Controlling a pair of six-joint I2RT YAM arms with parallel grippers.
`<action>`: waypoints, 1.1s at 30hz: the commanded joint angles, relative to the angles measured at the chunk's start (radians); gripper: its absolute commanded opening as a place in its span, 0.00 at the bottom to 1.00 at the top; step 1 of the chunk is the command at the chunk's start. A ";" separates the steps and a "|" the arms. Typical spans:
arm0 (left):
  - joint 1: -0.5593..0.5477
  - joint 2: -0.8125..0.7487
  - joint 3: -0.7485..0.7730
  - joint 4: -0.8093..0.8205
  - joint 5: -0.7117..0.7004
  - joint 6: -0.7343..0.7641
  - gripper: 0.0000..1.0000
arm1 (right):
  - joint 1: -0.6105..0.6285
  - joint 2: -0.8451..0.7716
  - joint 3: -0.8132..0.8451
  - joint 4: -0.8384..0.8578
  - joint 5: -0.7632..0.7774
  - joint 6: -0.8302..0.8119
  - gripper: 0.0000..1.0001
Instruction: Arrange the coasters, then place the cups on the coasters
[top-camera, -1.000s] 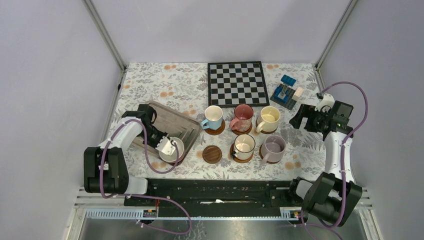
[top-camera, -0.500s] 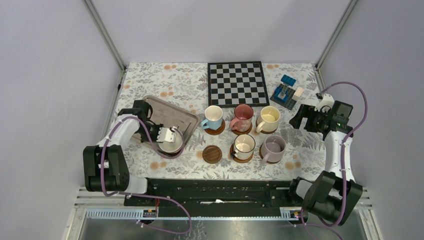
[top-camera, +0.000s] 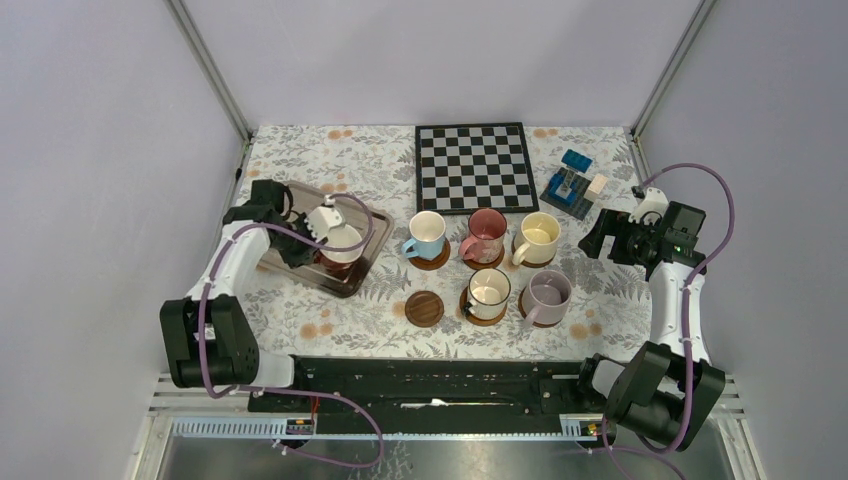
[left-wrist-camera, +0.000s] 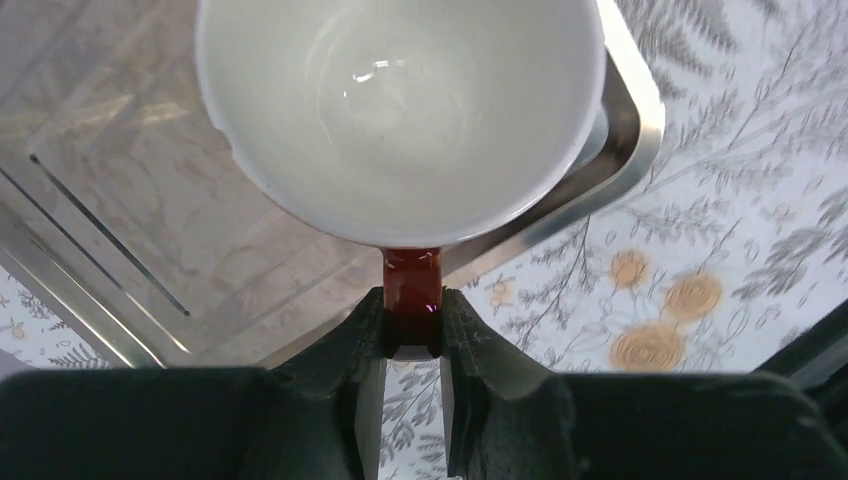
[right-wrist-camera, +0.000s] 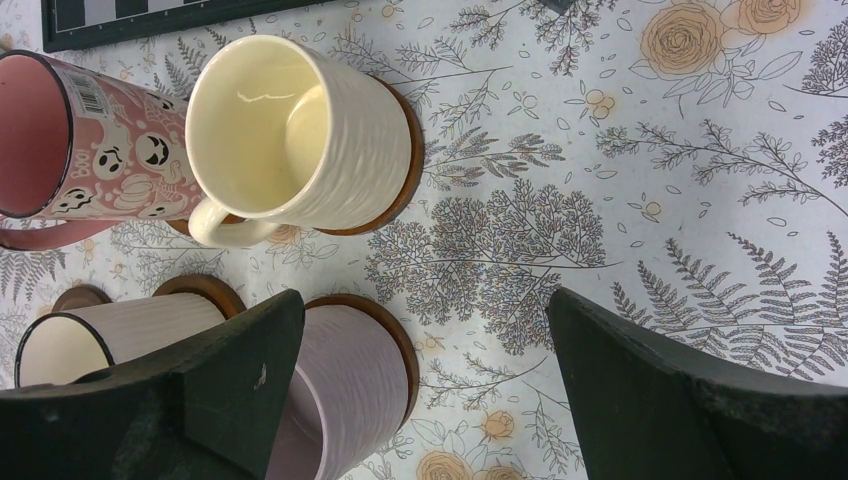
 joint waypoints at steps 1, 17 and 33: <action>0.002 -0.093 0.033 0.079 0.143 -0.222 0.00 | 0.005 -0.013 0.007 0.003 -0.025 -0.016 0.98; 0.102 -0.138 -0.221 0.257 0.073 -0.215 0.00 | 0.005 -0.027 0.011 0.000 -0.024 -0.017 0.98; 0.134 0.000 -0.168 0.259 0.120 -0.210 0.56 | 0.005 -0.024 0.009 -0.003 -0.018 -0.018 0.98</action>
